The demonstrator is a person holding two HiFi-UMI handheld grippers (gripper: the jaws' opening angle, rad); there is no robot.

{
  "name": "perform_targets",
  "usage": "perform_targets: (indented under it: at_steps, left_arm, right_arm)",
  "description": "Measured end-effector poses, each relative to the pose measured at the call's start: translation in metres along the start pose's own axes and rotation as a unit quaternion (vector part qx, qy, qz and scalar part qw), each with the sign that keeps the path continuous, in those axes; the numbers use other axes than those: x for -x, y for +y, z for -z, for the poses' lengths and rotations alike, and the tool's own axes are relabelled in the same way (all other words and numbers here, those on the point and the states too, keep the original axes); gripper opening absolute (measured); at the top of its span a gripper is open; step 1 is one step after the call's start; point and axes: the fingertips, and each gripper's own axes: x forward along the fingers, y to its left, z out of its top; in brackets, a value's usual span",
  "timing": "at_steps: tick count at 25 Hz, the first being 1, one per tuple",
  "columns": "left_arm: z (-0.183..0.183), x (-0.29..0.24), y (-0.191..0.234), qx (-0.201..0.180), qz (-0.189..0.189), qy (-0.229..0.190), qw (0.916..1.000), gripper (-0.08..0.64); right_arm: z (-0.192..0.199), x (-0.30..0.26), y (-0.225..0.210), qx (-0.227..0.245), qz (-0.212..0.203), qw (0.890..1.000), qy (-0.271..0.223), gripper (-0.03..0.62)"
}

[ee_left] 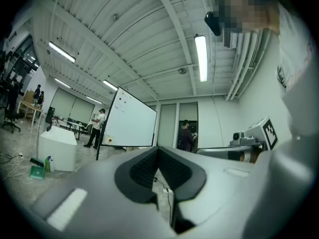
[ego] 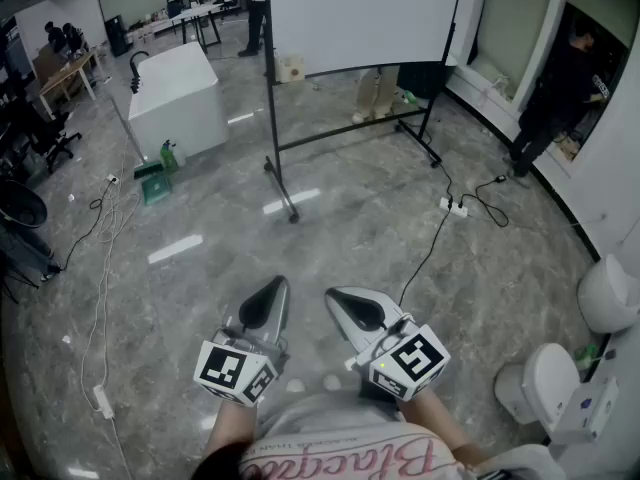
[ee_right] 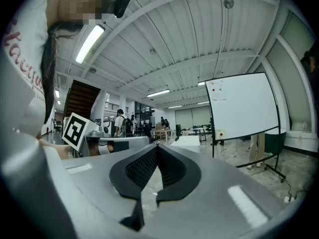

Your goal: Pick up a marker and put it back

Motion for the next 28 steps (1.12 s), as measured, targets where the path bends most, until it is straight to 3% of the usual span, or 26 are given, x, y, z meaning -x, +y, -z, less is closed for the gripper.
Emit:
perform_targets:
  at_steps: [13, 17, 28]
  left_arm:
    - [0.004, -0.010, -0.011, 0.005, -0.016, 0.000, 0.9999, 0.000]
    - [0.006, -0.017, -0.013, 0.006, -0.029, -0.004, 0.9996, 0.000]
    - [0.019, -0.048, 0.004, 0.008, -0.038, 0.010, 0.9992, 0.000]
  right_arm:
    - [0.004, 0.014, -0.013, -0.007, -0.007, 1.000, 0.006, 0.000]
    - [0.006, 0.018, -0.025, 0.020, 0.000, 1.000, 0.011, 0.000]
    - [0.009, -0.013, -0.050, -0.002, -0.039, 0.999, -0.002, 0.002]
